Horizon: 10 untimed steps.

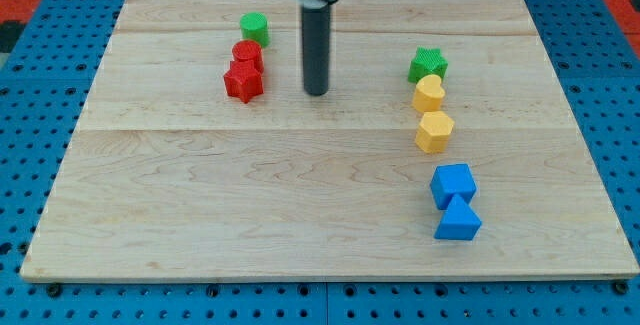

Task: Slide red star closer to the green star

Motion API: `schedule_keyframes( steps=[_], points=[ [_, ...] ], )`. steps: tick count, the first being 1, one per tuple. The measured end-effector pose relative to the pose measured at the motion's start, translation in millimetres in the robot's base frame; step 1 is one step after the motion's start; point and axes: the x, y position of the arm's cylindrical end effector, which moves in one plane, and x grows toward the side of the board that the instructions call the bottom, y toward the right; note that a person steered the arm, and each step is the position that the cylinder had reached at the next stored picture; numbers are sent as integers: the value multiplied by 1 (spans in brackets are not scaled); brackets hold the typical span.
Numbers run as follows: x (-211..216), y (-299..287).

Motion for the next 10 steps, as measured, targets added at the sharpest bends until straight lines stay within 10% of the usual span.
schedule_keyframes(
  steps=[3,6,10],
  points=[
    [22,-116],
    [-44,38],
    [-55,-59]
  ],
)
